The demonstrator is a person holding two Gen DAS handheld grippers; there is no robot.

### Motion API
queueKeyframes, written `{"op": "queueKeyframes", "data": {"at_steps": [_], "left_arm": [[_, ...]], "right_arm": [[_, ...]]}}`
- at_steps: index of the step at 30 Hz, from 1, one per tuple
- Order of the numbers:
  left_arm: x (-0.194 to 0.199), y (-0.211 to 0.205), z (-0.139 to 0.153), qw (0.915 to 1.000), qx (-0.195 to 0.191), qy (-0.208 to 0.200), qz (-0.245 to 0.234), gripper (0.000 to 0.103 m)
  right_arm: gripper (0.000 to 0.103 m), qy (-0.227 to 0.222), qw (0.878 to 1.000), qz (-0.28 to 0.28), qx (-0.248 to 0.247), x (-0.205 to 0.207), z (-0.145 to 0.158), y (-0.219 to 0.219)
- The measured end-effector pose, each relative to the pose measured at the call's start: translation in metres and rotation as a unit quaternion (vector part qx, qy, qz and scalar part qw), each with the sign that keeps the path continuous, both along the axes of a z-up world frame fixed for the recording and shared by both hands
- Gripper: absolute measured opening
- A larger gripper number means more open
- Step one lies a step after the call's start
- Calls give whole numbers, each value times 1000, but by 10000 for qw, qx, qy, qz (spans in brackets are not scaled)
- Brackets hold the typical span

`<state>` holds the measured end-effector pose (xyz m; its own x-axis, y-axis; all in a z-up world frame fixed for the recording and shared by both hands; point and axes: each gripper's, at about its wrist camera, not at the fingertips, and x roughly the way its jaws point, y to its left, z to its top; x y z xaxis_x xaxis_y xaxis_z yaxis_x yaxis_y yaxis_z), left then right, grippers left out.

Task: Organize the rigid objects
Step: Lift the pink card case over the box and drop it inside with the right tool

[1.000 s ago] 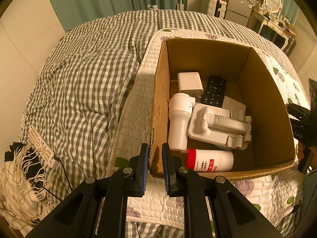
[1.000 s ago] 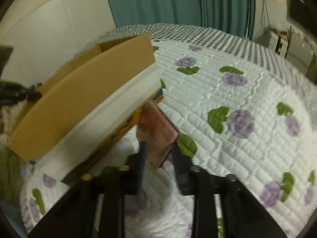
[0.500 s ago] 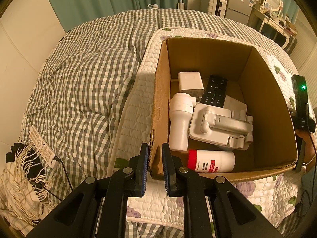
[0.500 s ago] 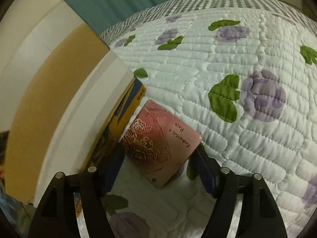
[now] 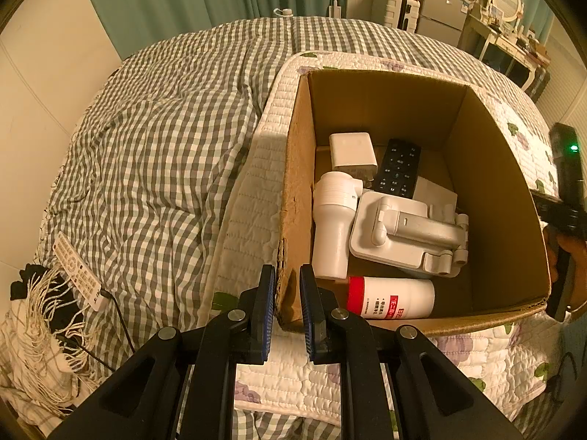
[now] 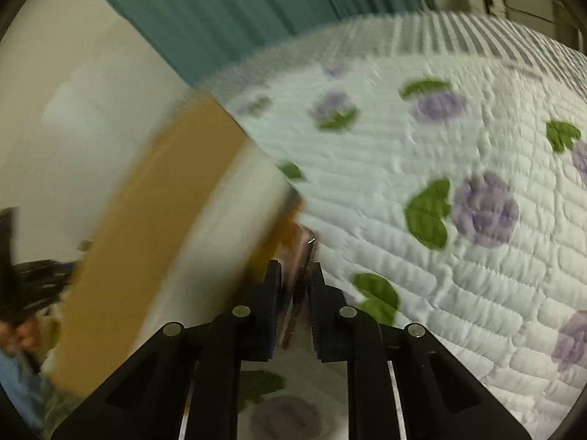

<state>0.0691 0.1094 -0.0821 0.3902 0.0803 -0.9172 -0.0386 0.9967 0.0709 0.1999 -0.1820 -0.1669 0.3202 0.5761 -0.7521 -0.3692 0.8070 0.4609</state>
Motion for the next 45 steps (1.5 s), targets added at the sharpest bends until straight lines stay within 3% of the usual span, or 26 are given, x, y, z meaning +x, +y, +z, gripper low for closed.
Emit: {"op": "queueKeyframes", "data": {"at_steps": [3, 7, 9, 14, 17, 20, 25, 35, 43, 45], "left_arm": [[0, 0, 0, 10000, -6, 11, -1, 14], [0, 0, 0, 10000, -30, -3, 4, 14], [0, 1, 0, 10000, -34, -7, -6, 14], [0, 1, 0, 10000, -45, -17, -8, 14], [0, 1, 1, 10000, -51, -23, -5, 14], [-1, 1, 1, 10000, -50, -24, -4, 14], [1, 1, 2, 10000, -40, -5, -3, 14], [1, -1, 3, 10000, -41, -4, -14, 14], [0, -1, 3, 10000, -58, -5, -25, 14], [0, -1, 3, 10000, -67, 1, -26, 14]], "right_arm": [[14, -228, 9997, -87, -21, -5, 3, 4], [10, -750, 9953, -54, -613, -11, 23, 22], [10, -1232, 9874, -117, -983, -19, 50, 29], [10, -2299, 9652, -25, -1246, -47, 133, 40], [10, -2696, 9564, 153, -1110, -61, 173, 55], [10, -2853, 9515, 436, -1065, -75, 189, 78], [10, -2808, 9455, 812, -1435, -87, 166, 123], [10, -2981, 9104, 1178, -2614, -95, 107, 170], [14, -2779, 9190, 1337, -2455, -101, 95, 172], [26, -2782, 9234, 1320, -2292, -104, 99, 169]]}}
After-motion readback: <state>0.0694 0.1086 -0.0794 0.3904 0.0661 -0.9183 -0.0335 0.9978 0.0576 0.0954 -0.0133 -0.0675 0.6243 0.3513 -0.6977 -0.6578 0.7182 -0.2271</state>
